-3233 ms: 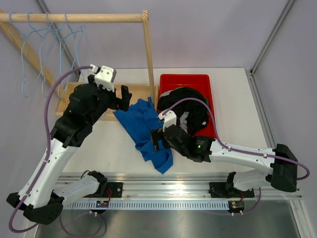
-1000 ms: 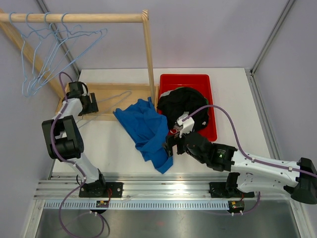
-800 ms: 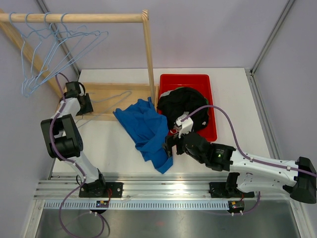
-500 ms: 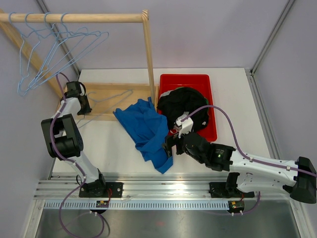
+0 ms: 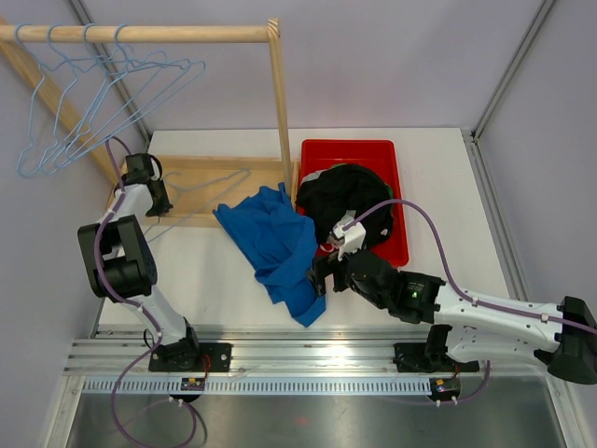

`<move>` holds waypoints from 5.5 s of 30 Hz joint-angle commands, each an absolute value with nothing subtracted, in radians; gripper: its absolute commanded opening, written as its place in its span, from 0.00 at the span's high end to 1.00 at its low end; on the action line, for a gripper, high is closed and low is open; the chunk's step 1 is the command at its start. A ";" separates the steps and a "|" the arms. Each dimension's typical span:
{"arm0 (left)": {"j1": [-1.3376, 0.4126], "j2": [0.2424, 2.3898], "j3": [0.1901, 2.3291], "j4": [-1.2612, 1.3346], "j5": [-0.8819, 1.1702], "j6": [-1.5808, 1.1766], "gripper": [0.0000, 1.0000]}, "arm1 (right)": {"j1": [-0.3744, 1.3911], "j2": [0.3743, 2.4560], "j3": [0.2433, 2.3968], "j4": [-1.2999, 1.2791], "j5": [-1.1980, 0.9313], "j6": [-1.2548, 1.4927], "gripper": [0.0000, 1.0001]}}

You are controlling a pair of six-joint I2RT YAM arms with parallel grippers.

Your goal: Remove the tank top from the hanger

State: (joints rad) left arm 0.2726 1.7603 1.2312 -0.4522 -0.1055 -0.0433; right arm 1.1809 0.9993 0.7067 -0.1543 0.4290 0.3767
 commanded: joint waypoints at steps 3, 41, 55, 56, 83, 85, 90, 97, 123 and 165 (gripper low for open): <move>0.256 1.718 1.187 -0.512 -0.083 -0.048 0.98 | 1.178 0.962 0.704 -0.123 0.477 0.374 0.01; -0.021 1.119 0.997 -0.612 -0.311 -0.153 1.00 | 1.178 0.966 0.706 -0.121 0.471 0.379 0.01; -0.041 0.894 1.037 -0.617 -0.278 -0.160 1.00 | 1.177 1.055 0.768 -0.117 0.471 0.351 0.01; -0.043 0.891 1.035 -0.621 -0.279 -0.164 1.00 | 1.177 1.066 0.781 -0.112 0.459 0.345 0.01; -0.041 0.328 0.799 -0.417 -0.419 -0.219 0.01 | 1.157 2.330 2.048 -0.235 0.048 0.046 0.01; -0.041 0.302 0.790 -0.414 -0.431 -0.219 0.01 | 1.155 2.393 2.132 -0.244 0.048 0.034 0.00; -0.041 0.272 0.779 -0.410 -0.422 -0.222 0.01 | 1.154 2.476 2.252 -0.256 0.048 0.011 0.00; -0.041 0.279 0.785 -0.420 -0.403 -0.225 0.01 | 1.147 2.620 2.477 -0.340 0.025 0.011 0.01; -0.040 0.268 0.784 -0.428 -0.397 -0.227 0.01 | 1.106 2.727 2.534 -0.324 -0.153 0.107 0.52; -0.040 0.253 0.779 -0.436 -0.396 -0.227 0.01 | 1.091 2.881 2.674 -0.282 -0.255 0.192 0.70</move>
